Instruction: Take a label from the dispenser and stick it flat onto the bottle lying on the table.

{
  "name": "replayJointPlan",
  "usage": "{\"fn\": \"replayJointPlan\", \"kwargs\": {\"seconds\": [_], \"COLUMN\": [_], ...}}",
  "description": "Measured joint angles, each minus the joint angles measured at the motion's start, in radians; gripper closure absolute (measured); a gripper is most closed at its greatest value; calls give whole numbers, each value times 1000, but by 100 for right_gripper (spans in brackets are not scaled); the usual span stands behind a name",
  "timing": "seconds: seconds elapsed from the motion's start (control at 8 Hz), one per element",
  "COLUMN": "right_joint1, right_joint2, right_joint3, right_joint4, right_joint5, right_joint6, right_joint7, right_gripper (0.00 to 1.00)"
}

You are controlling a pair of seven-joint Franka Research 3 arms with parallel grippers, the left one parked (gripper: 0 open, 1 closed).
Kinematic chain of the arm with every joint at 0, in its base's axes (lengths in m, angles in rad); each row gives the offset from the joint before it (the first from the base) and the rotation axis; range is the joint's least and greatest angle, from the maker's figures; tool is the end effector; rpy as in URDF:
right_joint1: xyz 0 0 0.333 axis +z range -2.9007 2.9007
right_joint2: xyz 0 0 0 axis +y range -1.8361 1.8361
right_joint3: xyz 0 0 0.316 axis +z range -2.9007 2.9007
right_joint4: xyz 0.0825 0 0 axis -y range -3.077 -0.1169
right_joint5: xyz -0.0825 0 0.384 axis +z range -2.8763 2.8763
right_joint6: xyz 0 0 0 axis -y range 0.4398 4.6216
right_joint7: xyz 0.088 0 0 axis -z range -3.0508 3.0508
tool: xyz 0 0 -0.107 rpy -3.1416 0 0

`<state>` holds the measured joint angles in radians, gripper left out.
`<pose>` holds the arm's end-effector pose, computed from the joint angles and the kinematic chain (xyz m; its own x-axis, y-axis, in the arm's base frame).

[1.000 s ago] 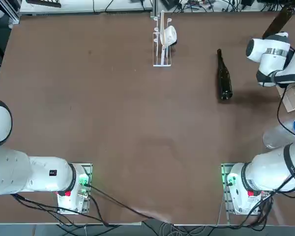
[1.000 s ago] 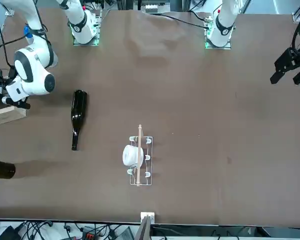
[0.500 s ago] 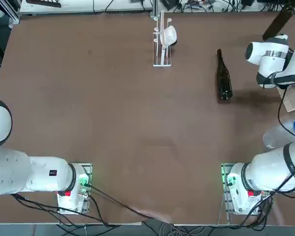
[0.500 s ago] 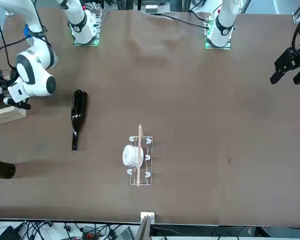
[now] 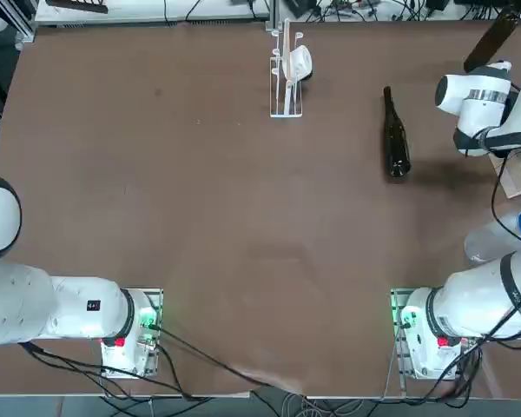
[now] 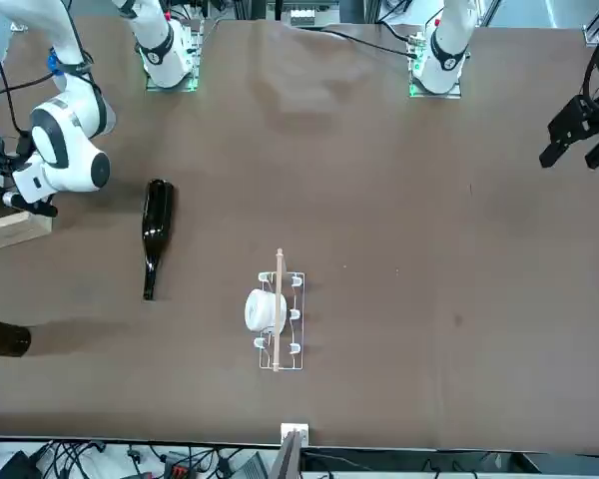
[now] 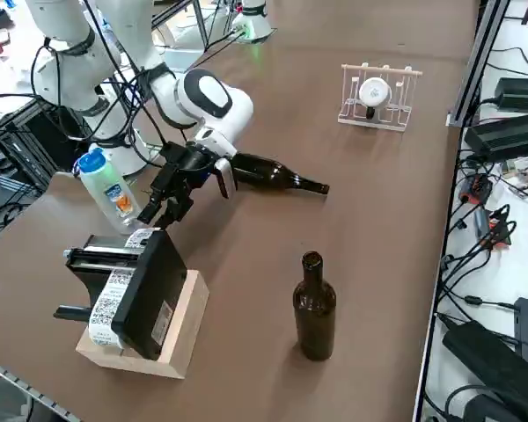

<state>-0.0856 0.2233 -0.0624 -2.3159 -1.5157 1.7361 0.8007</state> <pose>0.4724 -0.1625 0.2658 0.9850 -0.0718 -0.1567 0.1432 -0.1655 0.9758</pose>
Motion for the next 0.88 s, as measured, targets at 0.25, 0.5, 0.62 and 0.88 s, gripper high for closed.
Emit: {"fn": "replayJointPlan", "kwargs": {"seconds": [0.25,0.5,0.62,0.88], "right_joint1": [0,0,0,1], "right_joint2": [0,0,0,0], "right_joint3": [0,1,1,1], "right_joint4": [0,1,1,2], "right_joint5": [0,-1,-1,-2], "right_joint6": [-16,-18,-18,-18], "right_joint7": [1,3,3,5], "right_gripper": [32,37,39,49]}}
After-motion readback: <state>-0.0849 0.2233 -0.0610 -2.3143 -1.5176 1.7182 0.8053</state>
